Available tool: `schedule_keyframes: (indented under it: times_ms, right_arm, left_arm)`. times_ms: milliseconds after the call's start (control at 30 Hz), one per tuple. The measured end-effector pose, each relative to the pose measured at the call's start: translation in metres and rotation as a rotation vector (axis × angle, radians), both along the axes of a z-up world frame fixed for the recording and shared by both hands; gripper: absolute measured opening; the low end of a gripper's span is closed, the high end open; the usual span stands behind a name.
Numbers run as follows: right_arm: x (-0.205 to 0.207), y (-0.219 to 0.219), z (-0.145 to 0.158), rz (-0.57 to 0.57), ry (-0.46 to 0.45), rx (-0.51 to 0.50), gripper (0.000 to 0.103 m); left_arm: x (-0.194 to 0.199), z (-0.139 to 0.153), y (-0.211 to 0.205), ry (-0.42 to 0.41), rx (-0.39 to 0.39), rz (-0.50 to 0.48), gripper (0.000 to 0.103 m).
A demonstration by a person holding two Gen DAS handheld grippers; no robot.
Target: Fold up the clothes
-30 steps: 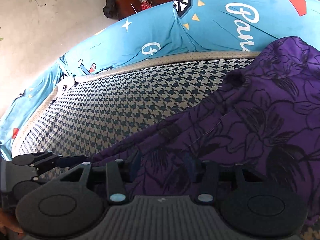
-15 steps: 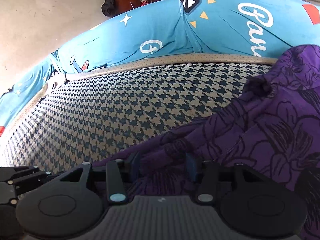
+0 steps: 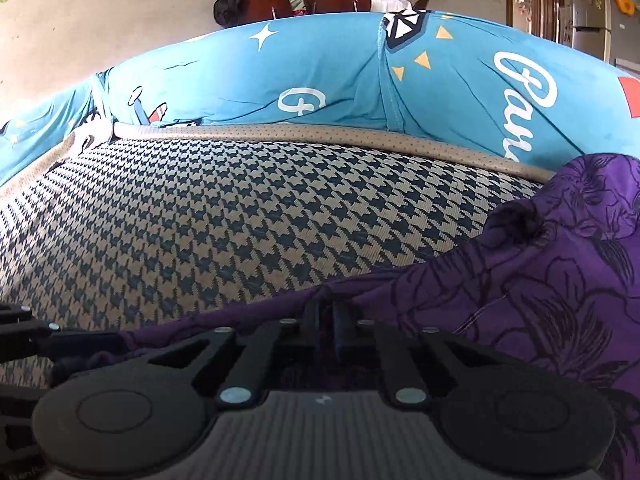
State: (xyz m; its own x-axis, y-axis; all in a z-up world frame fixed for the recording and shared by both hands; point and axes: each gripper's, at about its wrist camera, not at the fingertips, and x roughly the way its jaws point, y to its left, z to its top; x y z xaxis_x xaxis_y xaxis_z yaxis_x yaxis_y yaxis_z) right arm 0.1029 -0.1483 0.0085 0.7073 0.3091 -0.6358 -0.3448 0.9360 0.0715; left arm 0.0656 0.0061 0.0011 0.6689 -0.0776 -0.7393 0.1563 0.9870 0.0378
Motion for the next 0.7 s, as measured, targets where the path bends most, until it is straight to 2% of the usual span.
schedule_keyframes:
  times_ms: [167, 300, 467, 700]
  right_arm:
    - [0.009, -0.002, 0.004, -0.010, 0.041, 0.035, 0.009]
    - [0.002, -0.008, 0.013, -0.007, 0.086, 0.068, 0.020]
    - [-0.029, -0.021, 0.019, 0.000, 0.158, 0.087, 0.023]
    - [-0.088, -0.041, 0.027, 0.013, 0.160, 0.108, 0.024]
  left_arm:
    - [0.015, -0.004, 0.001, 0.001, -0.013, 0.024, 0.030]
    - [0.024, -0.007, 0.000, -0.001, -0.018, 0.034, 0.033]
    - [0.036, -0.010, -0.002, -0.007, -0.010, 0.040, 0.039]
    - [0.039, -0.011, -0.004, -0.015, -0.003, 0.044, 0.043]
